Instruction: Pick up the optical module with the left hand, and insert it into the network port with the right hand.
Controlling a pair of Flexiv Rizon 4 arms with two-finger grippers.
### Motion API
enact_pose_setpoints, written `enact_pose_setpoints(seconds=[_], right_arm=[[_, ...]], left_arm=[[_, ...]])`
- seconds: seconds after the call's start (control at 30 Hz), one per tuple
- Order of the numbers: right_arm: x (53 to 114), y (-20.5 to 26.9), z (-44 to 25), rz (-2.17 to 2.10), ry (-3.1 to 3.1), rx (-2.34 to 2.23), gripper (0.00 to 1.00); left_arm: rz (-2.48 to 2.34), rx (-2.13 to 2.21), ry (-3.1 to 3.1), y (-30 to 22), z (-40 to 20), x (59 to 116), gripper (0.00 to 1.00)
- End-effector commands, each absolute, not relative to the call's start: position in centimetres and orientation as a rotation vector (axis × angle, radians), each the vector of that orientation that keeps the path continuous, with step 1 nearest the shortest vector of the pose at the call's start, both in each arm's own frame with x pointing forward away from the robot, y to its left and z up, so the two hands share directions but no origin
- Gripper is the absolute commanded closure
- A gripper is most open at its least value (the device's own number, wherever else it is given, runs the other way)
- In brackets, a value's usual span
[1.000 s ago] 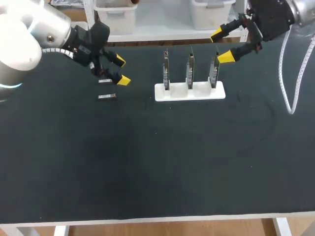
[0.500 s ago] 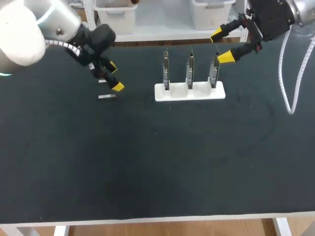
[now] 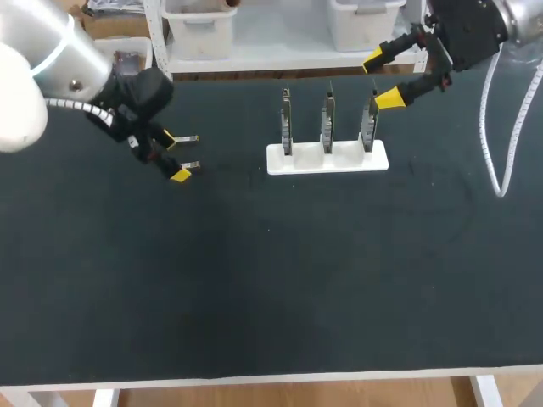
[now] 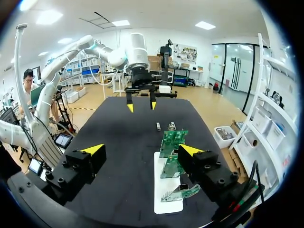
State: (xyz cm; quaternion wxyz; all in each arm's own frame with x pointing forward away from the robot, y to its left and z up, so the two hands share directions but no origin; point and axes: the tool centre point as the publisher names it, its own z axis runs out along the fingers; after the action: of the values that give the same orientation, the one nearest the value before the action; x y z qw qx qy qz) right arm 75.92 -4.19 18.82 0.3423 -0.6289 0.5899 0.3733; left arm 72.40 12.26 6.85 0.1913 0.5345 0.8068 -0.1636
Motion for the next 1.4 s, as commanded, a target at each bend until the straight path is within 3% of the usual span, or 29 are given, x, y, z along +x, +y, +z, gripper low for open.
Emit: enact_pose_setpoints(seconds=[0.03,0.43,0.7,1.4], right_arm=[[75.8,-4.2,18.9,0.966,1.535,-1.633,0.00],[75.8,-4.2,18.9,0.966,1.535,-1.633,0.00],[75.8,-4.2,18.9,0.966,1.535,-1.633,0.00],[75.8,-4.2,18.9,0.966,1.535,-1.633,0.00]], left_arm=[[-0.533,1.484,2.233,12.2,5.9,72.6,0.00],[-0.533,1.484,2.233,12.2,5.9,72.6,0.00],[-0.399,1.642,2.140,10.7,8.1,75.7,0.00],[-0.425,1.650,2.212,13.5,3.8,76.9,0.00]])
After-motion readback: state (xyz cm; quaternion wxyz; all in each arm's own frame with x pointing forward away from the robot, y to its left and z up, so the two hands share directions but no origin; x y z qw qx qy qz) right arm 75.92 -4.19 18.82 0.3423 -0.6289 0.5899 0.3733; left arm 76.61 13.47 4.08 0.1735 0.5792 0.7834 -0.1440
